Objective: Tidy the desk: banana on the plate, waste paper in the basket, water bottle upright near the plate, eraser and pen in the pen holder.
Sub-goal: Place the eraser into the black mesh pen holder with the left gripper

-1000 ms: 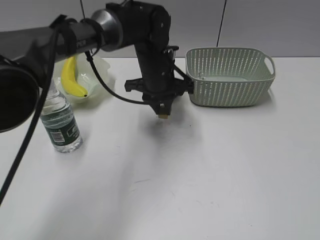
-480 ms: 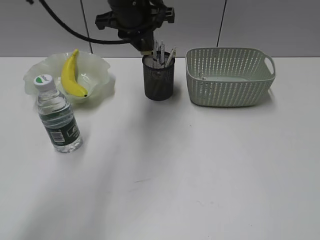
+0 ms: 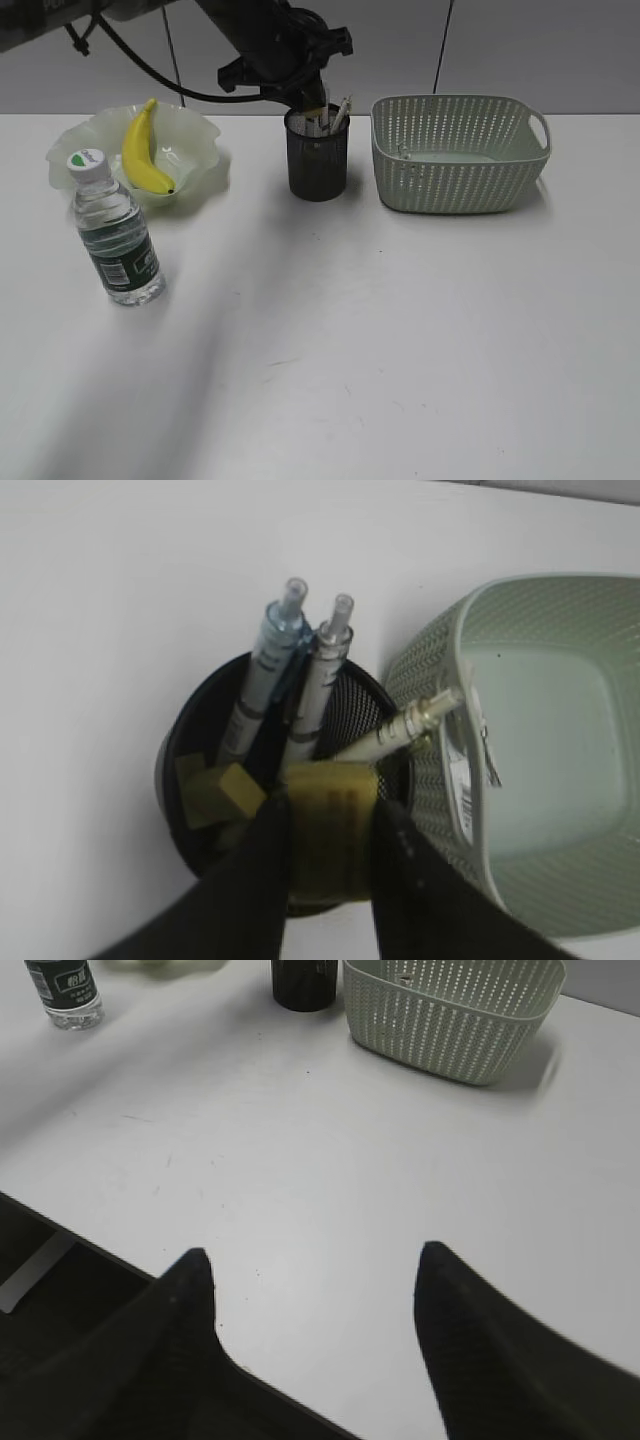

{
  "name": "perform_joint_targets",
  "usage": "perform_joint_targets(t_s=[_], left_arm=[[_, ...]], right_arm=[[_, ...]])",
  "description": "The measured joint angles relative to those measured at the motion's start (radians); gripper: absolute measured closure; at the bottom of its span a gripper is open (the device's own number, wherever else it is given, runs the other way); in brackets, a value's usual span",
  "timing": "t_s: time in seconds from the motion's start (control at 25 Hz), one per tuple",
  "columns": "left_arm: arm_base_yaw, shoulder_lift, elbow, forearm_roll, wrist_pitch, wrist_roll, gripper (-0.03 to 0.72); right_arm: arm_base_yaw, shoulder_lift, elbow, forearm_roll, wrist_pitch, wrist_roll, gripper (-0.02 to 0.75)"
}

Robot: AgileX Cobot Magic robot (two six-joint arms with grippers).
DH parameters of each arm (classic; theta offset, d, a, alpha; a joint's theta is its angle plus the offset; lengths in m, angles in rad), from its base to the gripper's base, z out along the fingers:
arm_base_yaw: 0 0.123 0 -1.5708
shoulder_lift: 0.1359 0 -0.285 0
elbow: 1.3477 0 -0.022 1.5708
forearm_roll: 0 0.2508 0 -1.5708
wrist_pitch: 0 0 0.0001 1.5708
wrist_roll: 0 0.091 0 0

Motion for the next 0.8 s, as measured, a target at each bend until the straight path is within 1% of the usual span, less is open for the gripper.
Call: perform_joint_targets(t_s=[0.16,0.36,0.44,0.56,0.6,0.68,0.8], left_arm=[[0.0,0.029,0.0,0.018,-0.028,0.0,0.505],[-0.004,0.045,0.0,0.07,-0.058,0.0,0.501],[-0.005,0.046,0.0,0.072,-0.063,0.0,0.449],[-0.005,0.046,0.0,0.072,-0.065,0.0,0.344],[-0.005,0.046,0.0,0.072,-0.065,0.0,0.324],[-0.005,0.043,0.0,0.072,-0.066,0.0,0.3],[-0.005,0.02,0.0,0.073,-0.044,0.0,0.29]], right_arm=[[0.0,0.0,0.0,0.0,0.0,0.0,0.238],[0.0,0.0,0.0,0.0,0.0,0.0,0.238],[0.0,0.0,0.0,0.0,0.0,0.0,0.238],[0.0,0.0,0.0,0.0,0.0,0.0,0.238],[0.0,0.0,0.0,0.0,0.0,0.0,0.238],[0.0,0.0,0.0,0.0,0.0,0.0,0.238],[0.0,0.0,0.0,0.0,0.0,0.0,0.238]])
